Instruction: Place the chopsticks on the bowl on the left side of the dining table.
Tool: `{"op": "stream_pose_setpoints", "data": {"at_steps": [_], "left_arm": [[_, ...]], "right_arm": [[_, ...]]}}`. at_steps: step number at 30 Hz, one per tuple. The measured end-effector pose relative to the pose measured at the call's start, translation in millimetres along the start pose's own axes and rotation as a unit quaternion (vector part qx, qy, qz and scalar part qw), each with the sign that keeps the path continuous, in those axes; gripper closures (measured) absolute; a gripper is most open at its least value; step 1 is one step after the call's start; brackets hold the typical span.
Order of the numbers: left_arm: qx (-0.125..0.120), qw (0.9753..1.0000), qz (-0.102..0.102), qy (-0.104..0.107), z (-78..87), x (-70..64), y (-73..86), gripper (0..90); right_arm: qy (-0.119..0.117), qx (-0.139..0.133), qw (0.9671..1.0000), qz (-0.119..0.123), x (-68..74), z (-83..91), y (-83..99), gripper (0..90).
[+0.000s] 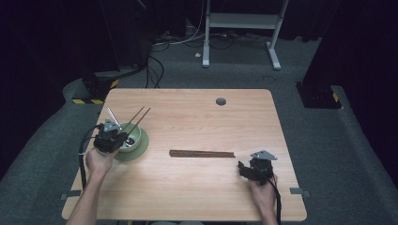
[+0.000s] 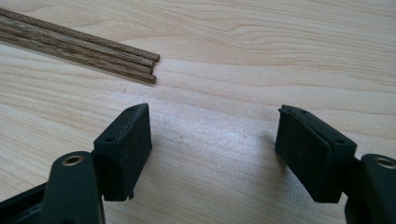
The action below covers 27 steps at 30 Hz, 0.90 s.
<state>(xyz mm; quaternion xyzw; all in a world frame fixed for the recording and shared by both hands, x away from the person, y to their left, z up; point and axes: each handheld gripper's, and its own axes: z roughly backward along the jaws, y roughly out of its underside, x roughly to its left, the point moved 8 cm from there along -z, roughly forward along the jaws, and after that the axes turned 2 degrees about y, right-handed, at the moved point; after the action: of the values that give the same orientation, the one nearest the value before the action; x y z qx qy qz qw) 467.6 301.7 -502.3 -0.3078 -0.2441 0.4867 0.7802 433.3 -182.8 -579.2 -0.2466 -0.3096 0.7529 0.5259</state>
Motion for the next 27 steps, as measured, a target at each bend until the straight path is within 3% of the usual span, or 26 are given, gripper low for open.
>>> {"op": "stream_pose_setpoints", "data": {"at_steps": [13, 22, 27], "left_arm": [[0.012, 0.9999, 0.008, -0.001, -6.9, 10.0, -2.5, 84.4], [0.018, 0.9998, 0.002, -0.006, -7.8, 11.3, -3.6, 84.2], [0.027, 0.9995, -0.012, -0.013, -7.5, 10.6, -3.9, 84.2]], "right_arm": [[0.000, 0.000, 1.0000, 0.000, 0.0, 0.0, 0.0, 26.6], [0.000, 0.000, 1.0000, 0.000, 0.0, 0.0, 0.0, 26.6], [0.000, 0.000, 1.0000, -0.001, 0.0, 0.0, 0.0, 26.5]]}}
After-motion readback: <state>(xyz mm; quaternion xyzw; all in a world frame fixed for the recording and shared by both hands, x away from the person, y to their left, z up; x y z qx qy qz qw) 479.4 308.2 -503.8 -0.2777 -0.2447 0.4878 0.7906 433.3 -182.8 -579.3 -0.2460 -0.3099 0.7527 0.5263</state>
